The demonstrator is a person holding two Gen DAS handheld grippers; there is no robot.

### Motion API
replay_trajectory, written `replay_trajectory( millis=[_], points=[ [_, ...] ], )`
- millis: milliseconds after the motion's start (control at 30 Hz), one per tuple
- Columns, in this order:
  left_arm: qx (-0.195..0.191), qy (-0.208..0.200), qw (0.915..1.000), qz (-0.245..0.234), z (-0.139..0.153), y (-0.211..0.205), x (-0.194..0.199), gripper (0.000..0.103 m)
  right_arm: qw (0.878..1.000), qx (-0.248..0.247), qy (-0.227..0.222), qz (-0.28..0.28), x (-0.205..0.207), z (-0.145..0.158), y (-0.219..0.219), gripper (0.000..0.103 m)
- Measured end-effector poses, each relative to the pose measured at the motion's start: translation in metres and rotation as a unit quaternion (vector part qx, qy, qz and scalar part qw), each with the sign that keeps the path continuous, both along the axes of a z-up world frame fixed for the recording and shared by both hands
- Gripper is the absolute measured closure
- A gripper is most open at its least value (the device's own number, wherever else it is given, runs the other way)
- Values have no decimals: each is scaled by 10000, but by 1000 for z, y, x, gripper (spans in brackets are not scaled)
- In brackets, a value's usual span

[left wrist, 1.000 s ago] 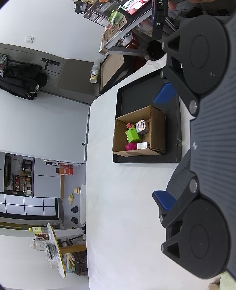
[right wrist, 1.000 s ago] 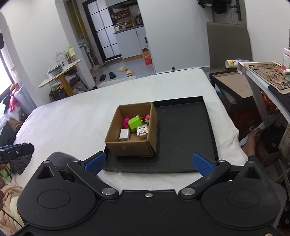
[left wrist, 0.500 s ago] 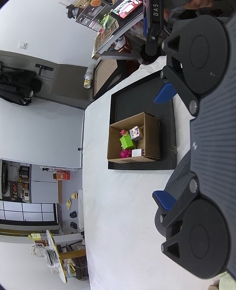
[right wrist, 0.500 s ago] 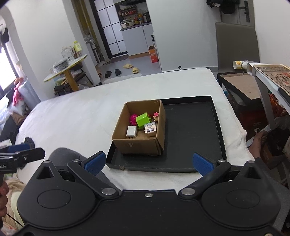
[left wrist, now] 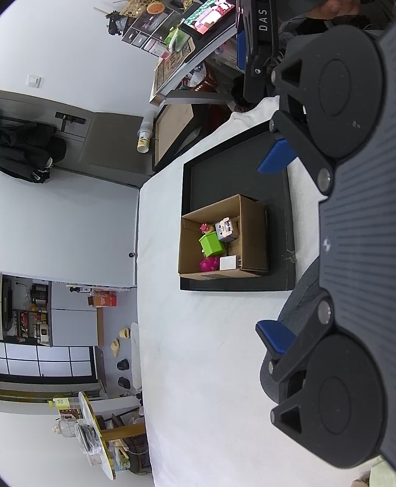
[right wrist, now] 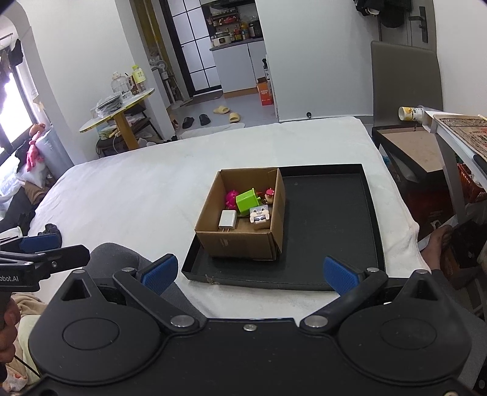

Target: Organize rigid objects

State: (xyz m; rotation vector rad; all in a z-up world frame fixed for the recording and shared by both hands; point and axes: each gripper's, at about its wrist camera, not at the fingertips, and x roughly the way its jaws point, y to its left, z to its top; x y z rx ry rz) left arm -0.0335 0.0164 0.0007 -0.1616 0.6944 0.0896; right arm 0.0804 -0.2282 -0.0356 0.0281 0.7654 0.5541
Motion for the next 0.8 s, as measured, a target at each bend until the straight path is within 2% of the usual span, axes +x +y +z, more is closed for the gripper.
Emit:
replay_trajectory(
  millis=[800],
  points=[
    [19, 17, 10000, 1, 2, 1, 2, 1, 10000, 15, 32, -33, 1, -1, 1, 0]
  ],
)
